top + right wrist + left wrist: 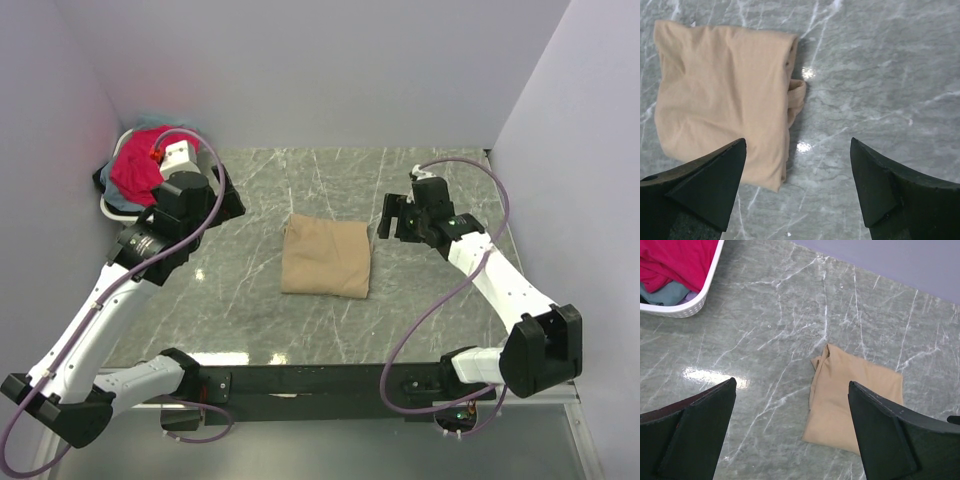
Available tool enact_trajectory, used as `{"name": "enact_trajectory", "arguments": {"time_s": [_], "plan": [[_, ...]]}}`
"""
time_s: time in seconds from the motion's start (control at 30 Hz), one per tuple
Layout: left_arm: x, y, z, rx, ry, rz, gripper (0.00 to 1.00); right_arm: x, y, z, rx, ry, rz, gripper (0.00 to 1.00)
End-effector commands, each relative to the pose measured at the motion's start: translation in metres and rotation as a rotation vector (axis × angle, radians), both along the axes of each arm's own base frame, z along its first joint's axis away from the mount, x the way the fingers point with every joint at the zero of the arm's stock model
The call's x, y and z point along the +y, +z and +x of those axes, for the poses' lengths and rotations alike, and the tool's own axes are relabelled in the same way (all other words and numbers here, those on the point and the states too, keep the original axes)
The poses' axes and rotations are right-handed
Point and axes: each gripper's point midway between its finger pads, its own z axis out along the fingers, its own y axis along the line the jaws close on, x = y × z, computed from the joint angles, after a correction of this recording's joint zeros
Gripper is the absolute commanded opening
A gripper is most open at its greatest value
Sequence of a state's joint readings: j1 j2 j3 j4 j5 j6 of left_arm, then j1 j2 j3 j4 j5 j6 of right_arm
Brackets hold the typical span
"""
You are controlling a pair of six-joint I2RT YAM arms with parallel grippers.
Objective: Fold and stack the t-shirts
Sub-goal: Neatly place the folded tshirt to the corner
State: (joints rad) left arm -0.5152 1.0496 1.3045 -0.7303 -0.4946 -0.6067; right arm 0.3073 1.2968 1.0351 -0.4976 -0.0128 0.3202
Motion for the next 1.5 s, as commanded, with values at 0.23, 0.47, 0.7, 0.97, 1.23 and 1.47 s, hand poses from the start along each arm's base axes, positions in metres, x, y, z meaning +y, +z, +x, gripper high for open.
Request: {"name": "enact_trajectory", "arguments": {"time_s": [0.23, 0.47, 0.7, 0.97, 1.23, 1.47], "plan": [[0.01, 0.008, 0.001, -0.008, 0.055, 0.03, 0.99, 0.01, -0.027, 0.013, 0.043, 0.011, 0.09, 0.91], [0.01, -0.006, 0.004, 0.02, 0.056, 0.062, 0.99, 0.008, -0.028, 0.017, 0.04, 0.009, 0.079, 0.91], [0.011, -0.015, 0.002, 0.04, 0.049, 0.088, 0.99, 0.025, -0.053, 0.016, 0.101, 0.05, 0.171, 0.91], [0.019, -0.016, -0.008, 0.044, 0.057, 0.093, 0.99, 0.031, -0.072, 0.014, 0.154, 0.073, 0.257, 0.91], [0.023, -0.021, -0.015, 0.048, 0.057, 0.097, 0.99, 0.043, -0.094, 0.014, 0.229, 0.123, 0.331, 0.91], [0.024, -0.024, -0.015, 0.06, 0.057, 0.107, 0.99, 0.055, -0.118, 0.008, 0.316, 0.132, 0.399, 0.9]]}}
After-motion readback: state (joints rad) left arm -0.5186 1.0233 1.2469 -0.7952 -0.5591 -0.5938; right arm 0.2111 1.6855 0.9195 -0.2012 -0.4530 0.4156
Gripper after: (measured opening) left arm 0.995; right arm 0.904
